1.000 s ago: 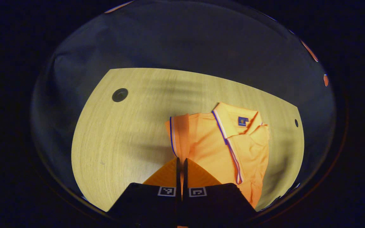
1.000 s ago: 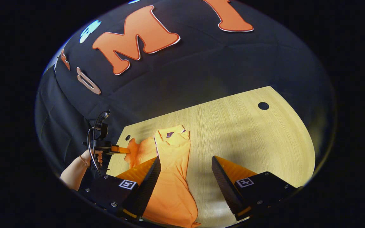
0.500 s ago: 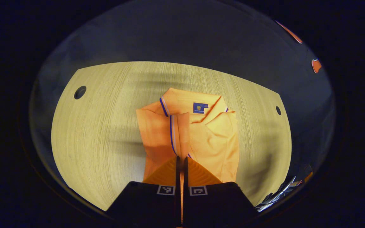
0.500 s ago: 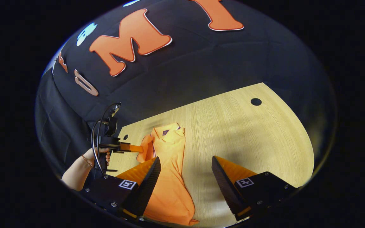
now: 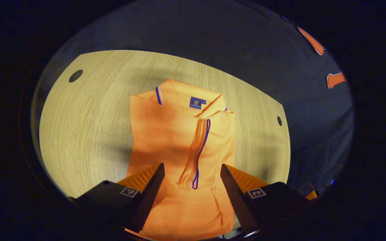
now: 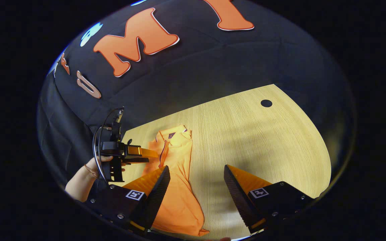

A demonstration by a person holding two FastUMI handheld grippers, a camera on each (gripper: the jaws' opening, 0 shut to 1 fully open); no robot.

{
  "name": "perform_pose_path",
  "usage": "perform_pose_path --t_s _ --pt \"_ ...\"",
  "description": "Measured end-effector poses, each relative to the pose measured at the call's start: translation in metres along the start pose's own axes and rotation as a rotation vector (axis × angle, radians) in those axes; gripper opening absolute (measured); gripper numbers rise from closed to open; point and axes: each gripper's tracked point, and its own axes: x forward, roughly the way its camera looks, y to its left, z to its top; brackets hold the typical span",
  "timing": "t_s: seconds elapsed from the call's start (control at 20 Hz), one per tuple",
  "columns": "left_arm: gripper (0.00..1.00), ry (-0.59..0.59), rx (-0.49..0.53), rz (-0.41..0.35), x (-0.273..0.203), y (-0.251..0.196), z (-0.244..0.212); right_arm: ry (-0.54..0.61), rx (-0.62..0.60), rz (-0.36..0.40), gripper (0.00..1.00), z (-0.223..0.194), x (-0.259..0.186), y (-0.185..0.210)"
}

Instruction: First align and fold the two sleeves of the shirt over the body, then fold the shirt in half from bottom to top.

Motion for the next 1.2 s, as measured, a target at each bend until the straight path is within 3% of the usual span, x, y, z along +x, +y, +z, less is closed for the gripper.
perform_pose_path --t_s 0.3,0.75,1.2 --pt "0.99 -0.074 0.090 0.025 -0.045 0.016 -0.020 0.040 -0.056 -0.018 0.99 -0.019 0.005 0.017" --pt "0.98 -0.080 0.067 -0.051 -0.111 0.038 -0.109 0.161 -0.193 -0.125 0.99 -0.098 -0.016 0.026" --pt "0.98 -0.040 0.094 0.074 -0.142 0.098 -0.221 0.380 -0.248 -0.197 0.99 -0.216 -0.031 0.043"
